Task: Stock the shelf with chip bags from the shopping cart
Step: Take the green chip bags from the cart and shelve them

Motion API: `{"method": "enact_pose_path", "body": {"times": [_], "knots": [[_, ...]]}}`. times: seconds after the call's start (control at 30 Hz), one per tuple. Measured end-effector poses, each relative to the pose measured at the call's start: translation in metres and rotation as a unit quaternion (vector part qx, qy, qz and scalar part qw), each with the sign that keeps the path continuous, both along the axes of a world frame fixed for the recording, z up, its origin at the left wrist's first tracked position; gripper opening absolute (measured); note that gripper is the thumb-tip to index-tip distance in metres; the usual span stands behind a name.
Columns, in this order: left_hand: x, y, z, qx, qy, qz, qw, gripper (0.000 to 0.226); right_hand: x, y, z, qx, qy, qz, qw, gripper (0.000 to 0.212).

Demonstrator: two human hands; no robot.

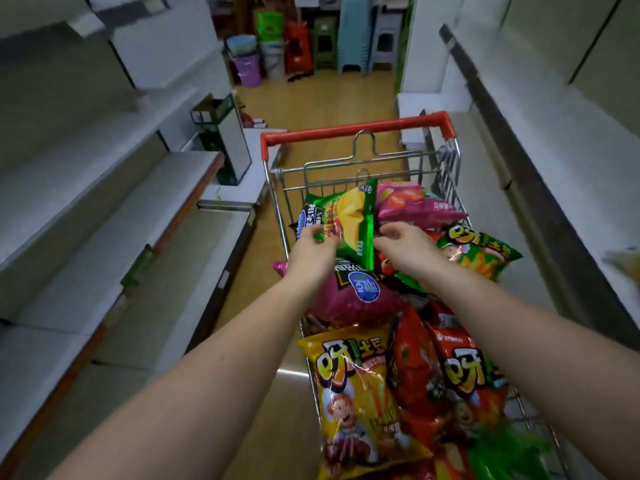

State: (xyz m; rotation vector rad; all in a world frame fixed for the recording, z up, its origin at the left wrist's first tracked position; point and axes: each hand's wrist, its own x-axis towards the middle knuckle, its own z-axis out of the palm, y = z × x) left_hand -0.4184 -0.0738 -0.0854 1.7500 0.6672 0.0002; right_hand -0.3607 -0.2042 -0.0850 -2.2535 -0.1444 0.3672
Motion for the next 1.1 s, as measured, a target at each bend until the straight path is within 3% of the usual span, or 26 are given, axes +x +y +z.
{"method": "enact_pose_path", "body": {"times": [0.13,0.3,0.43,0.63,0.77,0.87,0.93,1.0,1.1], "knots": [[0.023,0.004,-0.016,-0.011,0.021,0.021,1.0,0.049,0.031,0.013,-0.03,0.001,0.043,-0.026,0.999,0.051],[0.051,0.014,-0.033,-0.041,0.042,0.051,0.997,0.048,0.053,0.03,-0.05,-0.001,0.07,-0.017,0.997,0.035],[0.064,0.023,-0.037,-0.075,0.052,0.06,0.994,0.036,0.061,0.041,-0.052,-0.08,0.039,0.024,0.996,0.041],[0.071,0.037,-0.034,-0.065,0.06,0.056,0.995,0.034,0.065,0.057,-0.042,-0.125,-0.063,0.097,0.985,0.025],[0.065,0.051,-0.025,-0.141,0.065,0.109,0.982,0.029,0.053,0.062,-0.02,-0.046,-0.154,0.087,0.983,0.022],[0.063,0.059,-0.012,-0.23,0.066,0.114,0.964,0.058,0.046,0.055,-0.002,0.08,-0.195,0.025,0.977,0.023],[0.066,0.057,0.001,-0.304,0.042,0.095,0.947,0.071,0.042,0.046,0.008,0.199,-0.16,-0.04,0.966,0.023],[0.073,0.047,0.015,-0.385,0.004,0.06,0.921,0.069,0.032,0.036,0.012,0.308,-0.089,-0.104,0.941,0.028],[0.083,0.023,0.033,-0.41,-0.031,-0.017,0.912,0.065,0.015,0.02,0.0,0.344,0.002,-0.132,0.93,0.029]]}}
